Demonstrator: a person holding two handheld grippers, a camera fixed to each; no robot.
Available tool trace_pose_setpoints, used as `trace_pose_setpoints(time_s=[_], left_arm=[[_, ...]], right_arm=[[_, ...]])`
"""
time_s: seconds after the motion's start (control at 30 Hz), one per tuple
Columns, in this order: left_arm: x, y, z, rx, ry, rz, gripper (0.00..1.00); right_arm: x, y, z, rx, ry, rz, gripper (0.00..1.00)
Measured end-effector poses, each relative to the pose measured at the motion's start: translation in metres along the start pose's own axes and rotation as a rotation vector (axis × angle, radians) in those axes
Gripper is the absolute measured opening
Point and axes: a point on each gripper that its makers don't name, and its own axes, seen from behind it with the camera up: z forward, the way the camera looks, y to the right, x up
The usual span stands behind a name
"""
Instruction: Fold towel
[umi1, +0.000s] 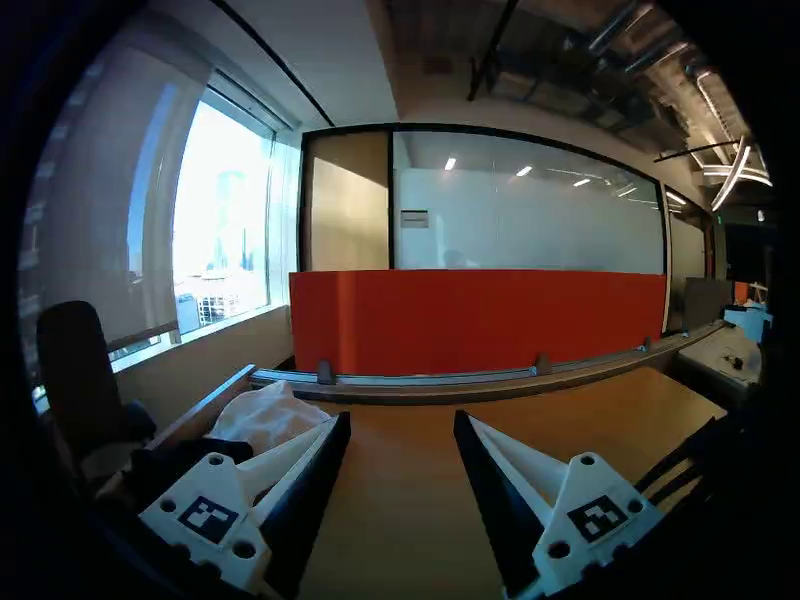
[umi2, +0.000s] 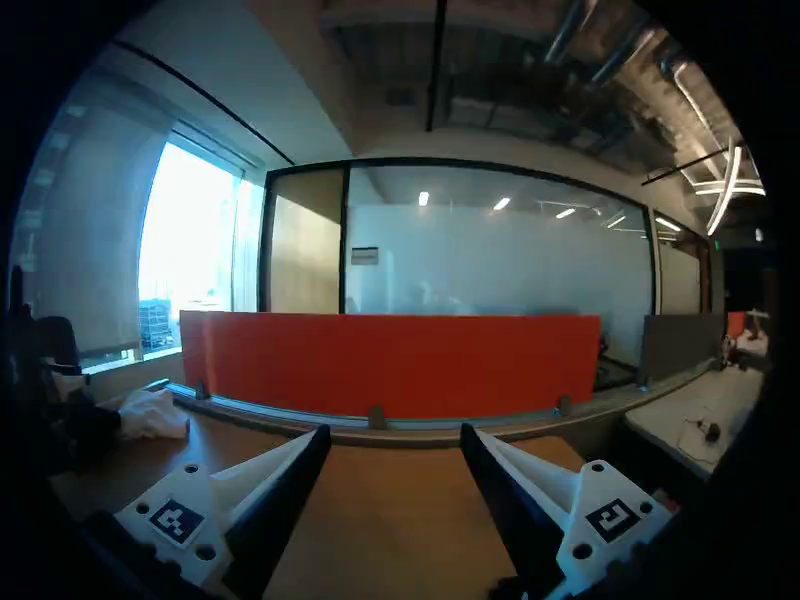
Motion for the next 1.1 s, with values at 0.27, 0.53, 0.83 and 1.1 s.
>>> trace_pose_setpoints(time_s=[0.27, 0.53, 0.83, 1.1], left_arm=[[-0.007, -0.002, 0.003, -0.001, 0.005, -0.01, 0.76], [-0.017, -0.006, 0.001, -0.001, 0.031, 0.011, 0.76], [-0.044, -0.015, 0.001, -0.001, 0.068, 0.015, 0.76], [-0.083, -0.022, 0.0, 0.011, 0.082, 0.006, 0.76]], right_arm=[[0.004, -0.016, 0.003, 0.008, -0.004, 0.017, 1.0], [0.006, -0.033, 0.003, 0.035, -0.032, 0.012, 1.0], [0.015, -0.049, 0.004, 0.042, -0.022, 0.012, 1.0], [0.0, -0.061, 0.002, 0.035, -0.024, 0.01, 1.0]])
